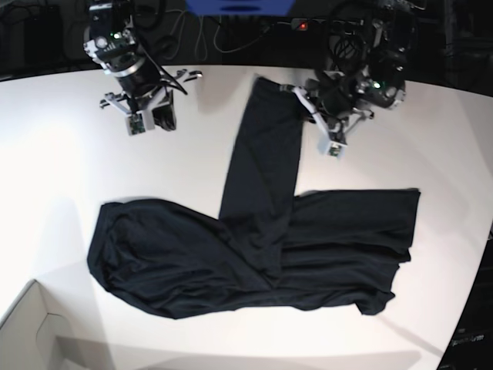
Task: Layout the t-shirt on the table in an organized manner, then fold the t-shirt properly
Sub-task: 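Grasp the folded shirt edge with the left gripper and drag it outward, then lower the right gripper onto the shirt corner and grasp it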
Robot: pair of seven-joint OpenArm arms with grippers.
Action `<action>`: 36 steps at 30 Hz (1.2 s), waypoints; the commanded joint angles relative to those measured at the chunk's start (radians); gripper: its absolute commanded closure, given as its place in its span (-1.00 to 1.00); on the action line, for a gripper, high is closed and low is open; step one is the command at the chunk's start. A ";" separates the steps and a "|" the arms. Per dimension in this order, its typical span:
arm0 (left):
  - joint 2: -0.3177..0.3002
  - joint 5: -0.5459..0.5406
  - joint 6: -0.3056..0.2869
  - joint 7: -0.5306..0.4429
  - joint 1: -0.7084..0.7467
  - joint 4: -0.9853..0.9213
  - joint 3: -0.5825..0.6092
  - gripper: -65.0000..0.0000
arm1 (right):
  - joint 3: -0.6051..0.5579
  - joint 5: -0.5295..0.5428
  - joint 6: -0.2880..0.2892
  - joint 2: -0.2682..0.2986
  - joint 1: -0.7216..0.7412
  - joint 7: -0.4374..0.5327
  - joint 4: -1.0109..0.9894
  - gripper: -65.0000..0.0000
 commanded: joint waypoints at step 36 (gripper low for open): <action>-0.241 0.071 -0.229 0.183 -0.297 -0.074 -0.708 0.99 | -0.013 0.006 0.005 0.077 0.435 0.022 -0.294 0.45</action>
